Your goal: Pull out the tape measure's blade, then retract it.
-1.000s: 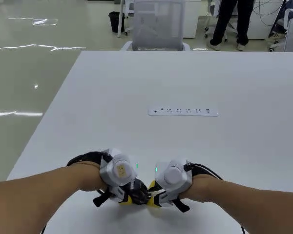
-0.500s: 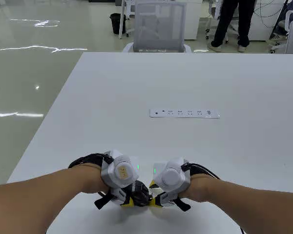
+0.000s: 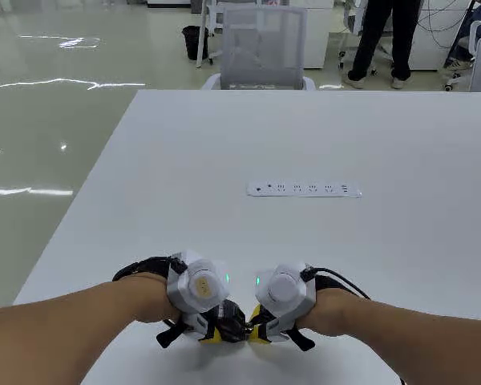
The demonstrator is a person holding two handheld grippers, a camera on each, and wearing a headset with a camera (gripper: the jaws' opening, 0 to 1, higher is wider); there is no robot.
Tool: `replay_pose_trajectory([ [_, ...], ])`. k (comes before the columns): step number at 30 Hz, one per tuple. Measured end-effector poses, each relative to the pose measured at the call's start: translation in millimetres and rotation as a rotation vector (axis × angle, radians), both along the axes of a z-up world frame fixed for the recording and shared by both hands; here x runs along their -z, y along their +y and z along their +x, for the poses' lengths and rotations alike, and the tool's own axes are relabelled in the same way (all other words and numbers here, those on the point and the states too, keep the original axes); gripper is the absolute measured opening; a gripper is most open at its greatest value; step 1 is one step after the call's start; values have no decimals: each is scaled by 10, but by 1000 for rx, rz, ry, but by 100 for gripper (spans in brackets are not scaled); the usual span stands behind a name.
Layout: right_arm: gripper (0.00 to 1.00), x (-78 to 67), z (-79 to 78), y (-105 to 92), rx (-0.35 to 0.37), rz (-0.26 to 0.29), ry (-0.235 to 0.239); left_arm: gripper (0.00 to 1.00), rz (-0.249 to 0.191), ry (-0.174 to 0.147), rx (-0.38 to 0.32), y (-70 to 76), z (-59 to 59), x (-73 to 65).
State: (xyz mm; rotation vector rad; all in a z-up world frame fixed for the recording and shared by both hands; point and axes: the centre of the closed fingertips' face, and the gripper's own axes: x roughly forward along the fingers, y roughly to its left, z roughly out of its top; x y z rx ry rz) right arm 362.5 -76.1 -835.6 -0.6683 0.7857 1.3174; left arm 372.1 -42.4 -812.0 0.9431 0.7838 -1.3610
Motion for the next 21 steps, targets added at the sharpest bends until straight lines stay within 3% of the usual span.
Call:
replay_pose_trajectory([
  [21, 12, -4, -15, -127, 5, -26, 15, 32, 1, 6, -10, -10, 13, 18],
])
